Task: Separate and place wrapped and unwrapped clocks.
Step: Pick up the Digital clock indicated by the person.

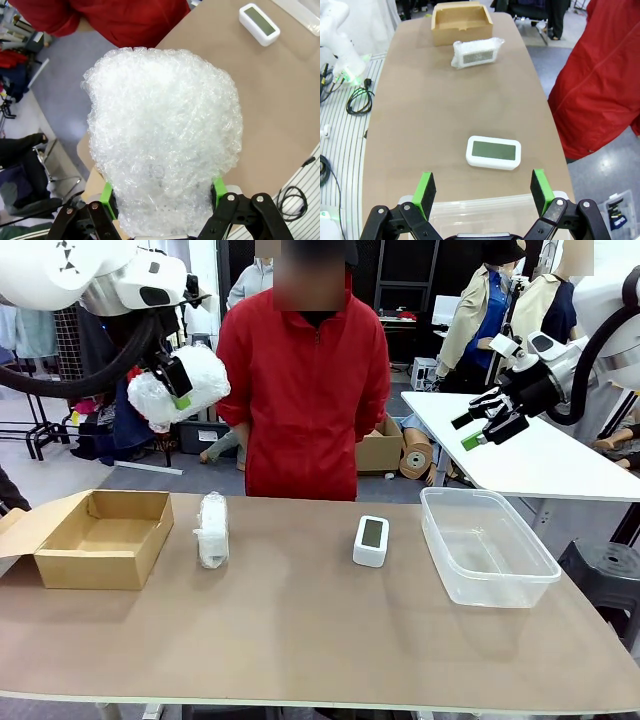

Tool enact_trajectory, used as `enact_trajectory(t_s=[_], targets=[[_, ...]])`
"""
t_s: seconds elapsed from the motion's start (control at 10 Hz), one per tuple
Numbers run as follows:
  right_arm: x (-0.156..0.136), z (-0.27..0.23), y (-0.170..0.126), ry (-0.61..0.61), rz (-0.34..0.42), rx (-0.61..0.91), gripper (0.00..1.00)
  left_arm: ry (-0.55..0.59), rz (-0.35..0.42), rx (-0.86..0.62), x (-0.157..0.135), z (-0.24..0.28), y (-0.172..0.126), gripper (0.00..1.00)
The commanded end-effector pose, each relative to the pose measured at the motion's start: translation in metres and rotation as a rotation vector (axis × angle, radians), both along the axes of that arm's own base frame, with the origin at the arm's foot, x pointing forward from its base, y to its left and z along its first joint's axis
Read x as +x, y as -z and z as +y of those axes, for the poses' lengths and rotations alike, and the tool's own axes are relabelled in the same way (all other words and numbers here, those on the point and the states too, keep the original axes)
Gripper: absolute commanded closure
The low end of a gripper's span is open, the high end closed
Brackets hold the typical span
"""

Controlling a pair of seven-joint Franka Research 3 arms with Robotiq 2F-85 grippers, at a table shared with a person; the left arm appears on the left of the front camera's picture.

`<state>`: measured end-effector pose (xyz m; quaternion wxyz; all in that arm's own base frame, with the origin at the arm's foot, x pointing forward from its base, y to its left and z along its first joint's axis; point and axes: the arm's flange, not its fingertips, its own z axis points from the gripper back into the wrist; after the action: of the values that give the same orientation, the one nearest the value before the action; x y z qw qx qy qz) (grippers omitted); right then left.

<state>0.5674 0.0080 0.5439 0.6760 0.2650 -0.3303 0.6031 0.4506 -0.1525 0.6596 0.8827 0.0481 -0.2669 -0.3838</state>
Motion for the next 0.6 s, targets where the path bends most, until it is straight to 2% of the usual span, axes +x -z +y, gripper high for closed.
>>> enact_trajectory(t_s=[0.0,0.5], targets=[[0.0003,0.0002,-0.0015,0.002,-0.005,-0.001,0.00,0.005,-0.002,-0.011,-0.0007,0.0022,-0.0028,1.00],[0.0003,0.0002,-0.0015,0.002,-0.005,-0.001,0.00,0.005,0.001,-0.001,-0.0003,-0.0020,0.0005,1.00]])
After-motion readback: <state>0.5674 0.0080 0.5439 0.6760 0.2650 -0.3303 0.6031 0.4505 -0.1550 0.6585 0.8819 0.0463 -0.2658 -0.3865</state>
